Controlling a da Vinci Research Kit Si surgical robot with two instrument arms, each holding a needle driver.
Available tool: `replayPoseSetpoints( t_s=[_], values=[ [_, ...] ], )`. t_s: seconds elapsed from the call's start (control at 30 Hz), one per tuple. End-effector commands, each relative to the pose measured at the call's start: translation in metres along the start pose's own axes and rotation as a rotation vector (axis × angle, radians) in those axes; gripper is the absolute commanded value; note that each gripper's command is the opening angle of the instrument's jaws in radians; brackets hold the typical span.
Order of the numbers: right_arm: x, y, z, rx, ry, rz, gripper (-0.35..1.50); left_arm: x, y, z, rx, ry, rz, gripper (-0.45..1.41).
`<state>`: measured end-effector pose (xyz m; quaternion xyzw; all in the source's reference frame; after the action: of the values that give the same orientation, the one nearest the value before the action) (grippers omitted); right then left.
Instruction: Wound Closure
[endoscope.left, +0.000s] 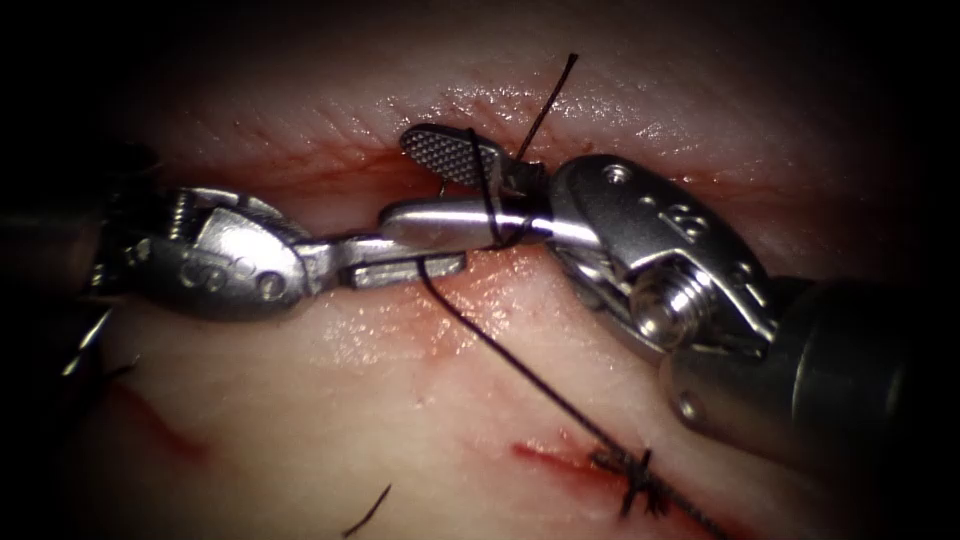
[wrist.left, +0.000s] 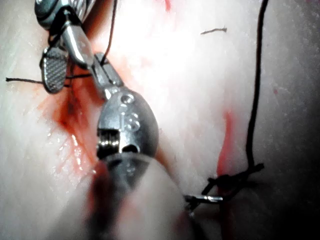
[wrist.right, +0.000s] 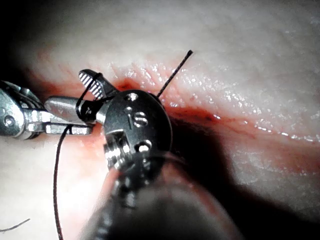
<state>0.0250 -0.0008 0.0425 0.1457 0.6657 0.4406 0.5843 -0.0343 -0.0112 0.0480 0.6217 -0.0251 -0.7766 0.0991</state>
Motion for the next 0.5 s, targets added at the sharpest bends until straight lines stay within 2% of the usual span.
replayPoseSetpoints(
  t_s=[0.03, 0.5],
  values=[
    [0.0003, 0.0003, 0.0008, 0.002, 0.005, 0.001, 0.83, -0.0004, 0.0001, 0.0005, -0.001, 0.003, 0.001, -0.45],
    [0.0008, 0.0011, 0.0006, 0.015, 0.023, 0.016, 0.79, 0.0001, 0.0006, -0.0003, -0.005, 0.005, 0.001, -0.45]
  ],
)
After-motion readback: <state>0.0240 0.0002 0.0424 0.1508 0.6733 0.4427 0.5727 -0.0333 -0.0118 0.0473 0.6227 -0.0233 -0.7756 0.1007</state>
